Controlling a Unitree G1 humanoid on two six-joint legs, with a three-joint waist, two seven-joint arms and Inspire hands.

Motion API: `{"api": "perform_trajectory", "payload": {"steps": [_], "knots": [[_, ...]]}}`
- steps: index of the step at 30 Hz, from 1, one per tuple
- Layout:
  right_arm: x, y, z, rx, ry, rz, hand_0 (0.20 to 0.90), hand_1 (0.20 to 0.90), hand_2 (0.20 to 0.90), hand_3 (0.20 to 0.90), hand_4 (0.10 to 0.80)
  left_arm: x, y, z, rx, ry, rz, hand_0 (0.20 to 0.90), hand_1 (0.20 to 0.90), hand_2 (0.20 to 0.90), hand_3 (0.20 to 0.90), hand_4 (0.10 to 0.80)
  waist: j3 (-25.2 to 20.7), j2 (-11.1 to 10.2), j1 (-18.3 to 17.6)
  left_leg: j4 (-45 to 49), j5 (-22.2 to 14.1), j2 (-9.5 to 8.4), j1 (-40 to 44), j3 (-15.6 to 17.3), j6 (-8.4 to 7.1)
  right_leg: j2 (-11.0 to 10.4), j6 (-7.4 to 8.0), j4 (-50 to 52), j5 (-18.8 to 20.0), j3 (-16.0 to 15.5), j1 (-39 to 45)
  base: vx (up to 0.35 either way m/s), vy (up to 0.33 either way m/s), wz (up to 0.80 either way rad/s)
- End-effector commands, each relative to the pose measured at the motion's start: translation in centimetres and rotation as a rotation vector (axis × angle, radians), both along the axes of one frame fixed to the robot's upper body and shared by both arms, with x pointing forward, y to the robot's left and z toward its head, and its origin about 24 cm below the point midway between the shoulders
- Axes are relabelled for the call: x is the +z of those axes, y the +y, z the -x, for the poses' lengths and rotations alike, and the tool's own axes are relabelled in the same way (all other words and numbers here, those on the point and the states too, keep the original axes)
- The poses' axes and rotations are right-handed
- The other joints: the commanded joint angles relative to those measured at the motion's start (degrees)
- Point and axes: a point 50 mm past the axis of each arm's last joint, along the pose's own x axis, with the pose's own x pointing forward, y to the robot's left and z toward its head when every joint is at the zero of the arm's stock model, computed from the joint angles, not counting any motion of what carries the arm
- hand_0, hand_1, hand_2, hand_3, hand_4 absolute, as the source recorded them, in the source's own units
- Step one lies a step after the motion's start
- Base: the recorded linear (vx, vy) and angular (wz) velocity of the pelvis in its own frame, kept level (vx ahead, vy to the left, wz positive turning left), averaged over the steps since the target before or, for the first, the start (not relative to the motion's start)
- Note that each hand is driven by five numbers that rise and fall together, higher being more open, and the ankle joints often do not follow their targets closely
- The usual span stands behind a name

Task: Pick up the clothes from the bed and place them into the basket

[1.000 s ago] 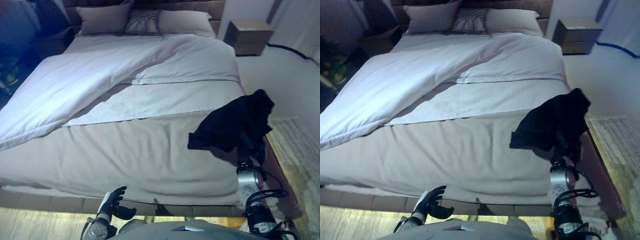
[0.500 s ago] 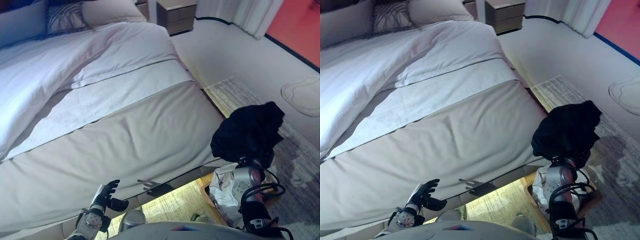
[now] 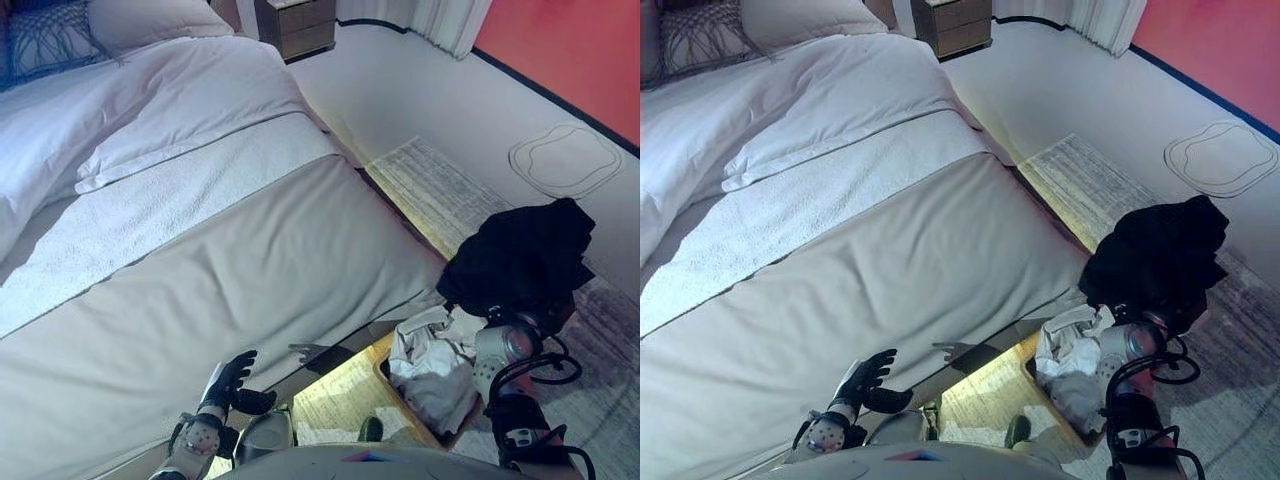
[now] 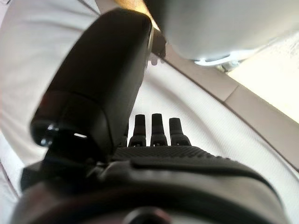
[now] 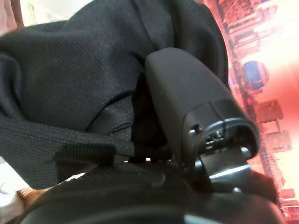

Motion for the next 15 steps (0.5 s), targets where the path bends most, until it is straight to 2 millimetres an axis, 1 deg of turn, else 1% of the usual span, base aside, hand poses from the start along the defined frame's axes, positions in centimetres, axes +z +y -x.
{"api": "perform_trajectory", "payload": {"steps": [1,6,7,8,9,10,12,15], "knots": [[4.5,-2.0,-1.1,-0.016,-0.172,0.188,0.300,0.300,0.300,0.200,0.100,0.3,1.0,0.0,0.000,-0.039,-0.038,0.900,0.900,0.900,0.900,0.800,-2.2,0.4,0.9,3.3,-2.3,1.08,-5.0,-2.7,-1.98,-4.0,2.80,2.1,1.4,-5.2,2.0,0.039,0.062,0.04],[0.8,-1.8,0.5,-0.011,-0.050,0.094,0.300,0.300,0.300,0.200,0.100,0.2,1.0,0.1,-0.026,-0.032,-0.037,0.900,0.900,0.900,0.900,0.800,-2.0,0.9,1.1,3.4,-2.5,0.56,-4.8,-3.4,-2.02,-4.3,2.60,2.5,1.4,-5.7,1.6,0.025,0.026,0.10],[-0.5,-1.8,1.1,-0.006,-0.017,0.046,0.300,0.300,0.300,0.200,0.100,0.3,0.8,-0.1,-0.044,-0.036,-0.032,0.900,0.900,0.900,0.900,0.800,-1.8,1.1,1.2,3.4,-2.5,0.28,-5.0,-3.7,-2.04,-4.4,2.57,2.4,1.5,-5.9,1.4,0.001,0.005,0.09],[-0.7,-1.8,1.2,-0.003,-0.010,0.037,0.300,0.300,0.300,0.200,0.100,0.3,0.8,-0.1,-0.048,-0.037,-0.031,0.900,0.900,0.900,0.900,0.800,-1.8,1.1,1.3,3.3,-2.5,0.24,-5.1,-3.8,-2.05,-4.4,2.57,2.4,1.5,-5.9,1.4,0.000,0.000,0.00],[-1.9,-2.0,1.9,-0.012,0.038,0.019,0.300,0.300,0.300,0.200,0.100,0.4,0.5,-0.4,-0.069,-0.044,-0.024,0.900,0.900,0.900,0.900,0.800,-1.6,1.4,1.6,3.3,-2.4,-0.11,-5.3,-4.1,-1.93,-4.5,2.57,2.5,1.5,-6.1,1.2,0.000,0.000,0.00],[-2.3,-2.0,2.1,-0.017,0.051,0.011,0.300,0.300,0.300,0.200,0.100,0.4,0.5,-0.5,-0.076,-0.048,-0.020,0.900,0.900,0.900,0.900,0.800,-1.5,1.5,1.7,3.3,-2.4,-0.22,-5.4,-4.2,-1.87,-4.5,2.58,2.5,1.5,-6.2,1.2,-0.001,-0.014,0.05],[-3.0,-2.5,2.5,-0.052,0.096,-0.005,0.300,0.300,0.300,0.200,0.100,0.8,0.1,-1.6,-0.099,-0.075,0.004,0.900,0.900,0.900,0.900,0.800,-0.9,2.1,2.3,3.4,-2.4,-0.81,-6.2,-5.0,-1.59,-4.8,2.53,3.1,1.4,-6.5,0.2,-0.057,-0.016,0.10],[-2.5,-3.7,2.0,-0.115,0.082,-0.018,0.300,0.300,0.300,0.200,0.100,1.4,-0.3,-2.9,-0.116,-0.122,0.021,0.900,0.900,0.900,0.900,0.800,0.8,3.4,2.5,3.6,-2.2,-1.52,-8.0,-5.7,-1.45,-5.3,2.36,4.2,1.3,-6.7,-2.2,-0.207,0.011,0.14]]}}
